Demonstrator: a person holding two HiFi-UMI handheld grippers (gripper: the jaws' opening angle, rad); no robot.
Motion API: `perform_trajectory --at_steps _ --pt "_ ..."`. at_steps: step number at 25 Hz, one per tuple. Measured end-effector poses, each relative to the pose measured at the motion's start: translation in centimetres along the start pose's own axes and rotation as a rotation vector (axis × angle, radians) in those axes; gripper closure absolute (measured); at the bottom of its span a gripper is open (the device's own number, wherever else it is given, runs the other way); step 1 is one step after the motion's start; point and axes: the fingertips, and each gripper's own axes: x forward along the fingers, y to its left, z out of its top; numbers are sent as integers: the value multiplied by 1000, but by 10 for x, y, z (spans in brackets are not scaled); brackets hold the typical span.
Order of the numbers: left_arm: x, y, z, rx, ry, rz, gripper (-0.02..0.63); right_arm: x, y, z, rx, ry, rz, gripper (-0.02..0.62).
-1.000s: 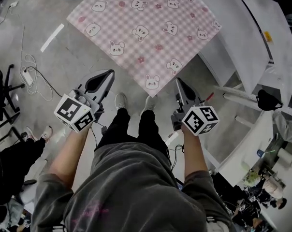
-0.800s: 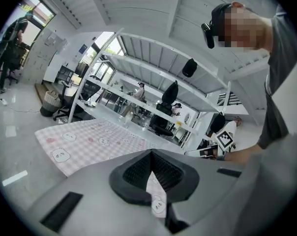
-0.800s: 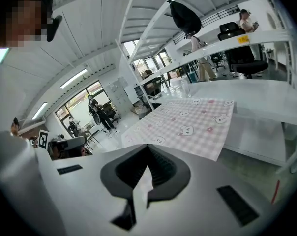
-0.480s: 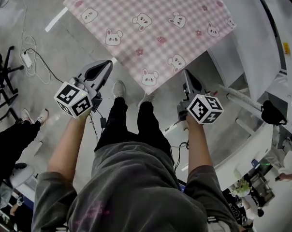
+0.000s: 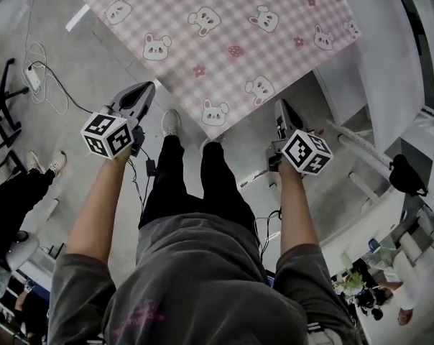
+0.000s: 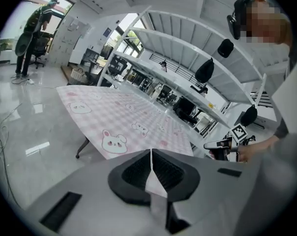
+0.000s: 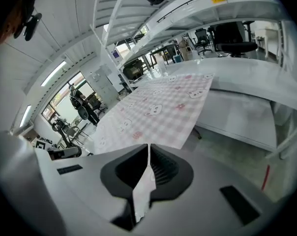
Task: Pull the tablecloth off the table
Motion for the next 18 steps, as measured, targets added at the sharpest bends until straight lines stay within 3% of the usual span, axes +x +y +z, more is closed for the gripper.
perform_trajectory --at_steps 10,18 --pt "24 42 -37 -117 62 75 536 29 -32 -27 89 52 -3 572" --pt "36 55 -56 -232 60 64 498 47 -48 -43 190 66 25 500"
